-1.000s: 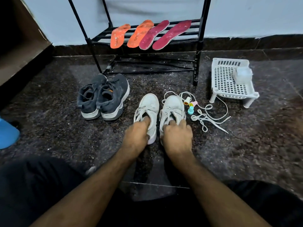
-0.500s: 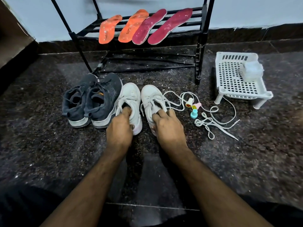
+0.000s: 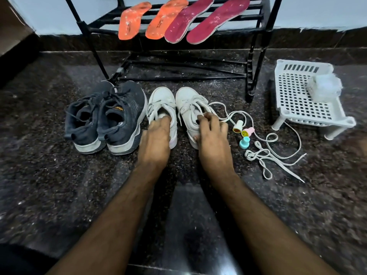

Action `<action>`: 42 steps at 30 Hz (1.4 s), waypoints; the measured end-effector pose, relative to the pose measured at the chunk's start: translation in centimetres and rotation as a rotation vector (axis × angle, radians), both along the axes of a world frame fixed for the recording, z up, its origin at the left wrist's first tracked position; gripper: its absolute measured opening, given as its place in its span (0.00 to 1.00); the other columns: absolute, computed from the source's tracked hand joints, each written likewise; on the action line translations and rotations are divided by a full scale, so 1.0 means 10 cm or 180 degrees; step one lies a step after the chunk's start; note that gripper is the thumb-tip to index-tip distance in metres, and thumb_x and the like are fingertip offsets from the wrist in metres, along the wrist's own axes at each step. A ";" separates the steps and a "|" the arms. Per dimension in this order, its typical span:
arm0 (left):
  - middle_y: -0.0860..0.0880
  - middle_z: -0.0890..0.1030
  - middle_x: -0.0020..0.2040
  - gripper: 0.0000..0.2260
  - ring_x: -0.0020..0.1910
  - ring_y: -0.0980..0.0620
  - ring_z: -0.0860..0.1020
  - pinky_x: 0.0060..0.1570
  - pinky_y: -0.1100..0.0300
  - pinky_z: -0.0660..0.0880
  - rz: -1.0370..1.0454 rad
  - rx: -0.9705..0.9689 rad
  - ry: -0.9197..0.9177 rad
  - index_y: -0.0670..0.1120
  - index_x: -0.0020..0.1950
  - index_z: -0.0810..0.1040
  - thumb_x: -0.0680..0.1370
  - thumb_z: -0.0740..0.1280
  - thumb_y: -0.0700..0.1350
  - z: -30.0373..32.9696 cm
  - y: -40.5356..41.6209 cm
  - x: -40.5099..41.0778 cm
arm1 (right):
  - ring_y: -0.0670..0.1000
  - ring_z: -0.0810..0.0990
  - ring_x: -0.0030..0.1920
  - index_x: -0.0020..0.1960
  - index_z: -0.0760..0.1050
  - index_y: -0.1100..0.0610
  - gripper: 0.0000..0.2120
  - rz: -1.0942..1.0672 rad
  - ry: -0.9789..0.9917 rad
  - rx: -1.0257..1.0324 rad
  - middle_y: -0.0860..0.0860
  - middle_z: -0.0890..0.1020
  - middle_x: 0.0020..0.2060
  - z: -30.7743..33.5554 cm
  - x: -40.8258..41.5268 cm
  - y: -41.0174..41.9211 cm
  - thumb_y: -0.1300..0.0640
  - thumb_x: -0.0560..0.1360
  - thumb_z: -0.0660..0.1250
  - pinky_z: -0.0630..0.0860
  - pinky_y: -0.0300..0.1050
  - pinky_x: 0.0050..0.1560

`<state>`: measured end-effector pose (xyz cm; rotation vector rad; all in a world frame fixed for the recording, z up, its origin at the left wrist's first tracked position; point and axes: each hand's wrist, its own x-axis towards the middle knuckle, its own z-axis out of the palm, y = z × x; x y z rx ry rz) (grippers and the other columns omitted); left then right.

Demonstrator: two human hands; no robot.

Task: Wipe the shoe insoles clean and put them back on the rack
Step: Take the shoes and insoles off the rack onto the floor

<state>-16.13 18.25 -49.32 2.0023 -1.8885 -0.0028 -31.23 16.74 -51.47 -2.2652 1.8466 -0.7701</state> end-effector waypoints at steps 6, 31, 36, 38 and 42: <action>0.47 0.67 0.68 0.27 0.65 0.46 0.66 0.61 0.49 0.67 0.0082 0.0075 -0.0002 0.46 0.69 0.68 0.73 0.65 0.28 -0.10 -0.23 -0.02 | 0.56 0.67 0.62 0.74 0.63 0.57 0.31 0.0232 -0.0126 -0.0182 0.55 0.63 0.71 -0.09 0.05 -0.05 0.72 0.74 0.65 0.77 0.49 0.55; 0.44 0.75 0.65 0.21 0.64 0.43 0.71 0.61 0.47 0.70 -0.0170 -0.0389 0.0386 0.42 0.71 0.68 0.78 0.63 0.39 0.88 0.71 -0.41 | 0.60 0.69 0.67 0.78 0.56 0.62 0.37 0.0333 0.0191 -0.0132 0.58 0.62 0.73 0.84 -0.02 0.64 0.60 0.74 0.70 0.69 0.53 0.69; 0.43 0.76 0.65 0.22 0.65 0.42 0.72 0.61 0.48 0.69 -0.0190 -0.0536 0.0360 0.43 0.72 0.68 0.78 0.64 0.38 1.15 0.55 -0.36 | 0.61 0.71 0.63 0.79 0.55 0.60 0.36 0.0333 0.0331 -0.0278 0.57 0.60 0.75 1.14 0.05 0.45 0.58 0.76 0.68 0.72 0.56 0.64; 0.44 0.76 0.65 0.21 0.64 0.42 0.73 0.60 0.47 0.70 -0.0217 -0.0676 0.0341 0.43 0.71 0.69 0.78 0.63 0.37 1.24 0.38 -0.35 | 0.61 0.71 0.63 0.79 0.55 0.59 0.36 0.0299 0.0344 -0.0359 0.56 0.60 0.75 1.23 0.06 0.30 0.58 0.75 0.68 0.74 0.56 0.62; 0.45 0.76 0.64 0.21 0.64 0.43 0.73 0.57 0.47 0.71 -0.0243 -0.0855 0.0243 0.44 0.71 0.68 0.78 0.63 0.37 1.32 -0.03 -0.31 | 0.61 0.71 0.64 0.78 0.54 0.58 0.36 0.0271 0.0298 -0.0338 0.55 0.60 0.74 1.28 0.08 -0.07 0.57 0.76 0.68 0.75 0.55 0.59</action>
